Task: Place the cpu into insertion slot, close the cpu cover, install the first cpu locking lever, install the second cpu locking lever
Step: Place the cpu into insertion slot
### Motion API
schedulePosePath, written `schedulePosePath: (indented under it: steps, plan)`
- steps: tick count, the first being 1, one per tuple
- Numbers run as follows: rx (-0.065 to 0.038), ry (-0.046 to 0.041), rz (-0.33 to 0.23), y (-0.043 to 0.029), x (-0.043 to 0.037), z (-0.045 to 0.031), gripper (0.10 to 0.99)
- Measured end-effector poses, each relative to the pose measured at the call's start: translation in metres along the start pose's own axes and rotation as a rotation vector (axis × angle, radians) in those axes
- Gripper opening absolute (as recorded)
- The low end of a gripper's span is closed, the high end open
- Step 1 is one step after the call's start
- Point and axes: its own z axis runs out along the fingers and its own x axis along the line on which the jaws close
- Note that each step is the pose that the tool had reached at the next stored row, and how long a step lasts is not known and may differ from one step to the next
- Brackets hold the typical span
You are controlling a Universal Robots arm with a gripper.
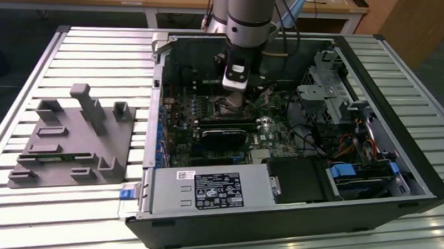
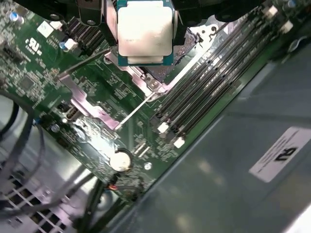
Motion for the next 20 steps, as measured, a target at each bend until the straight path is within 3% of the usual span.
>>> schedulePosePath:
  steps: [20]
  plan:
    - [-0.004,-0.0178,0.353,-0.0002,-0.0001,0.004,0.537]
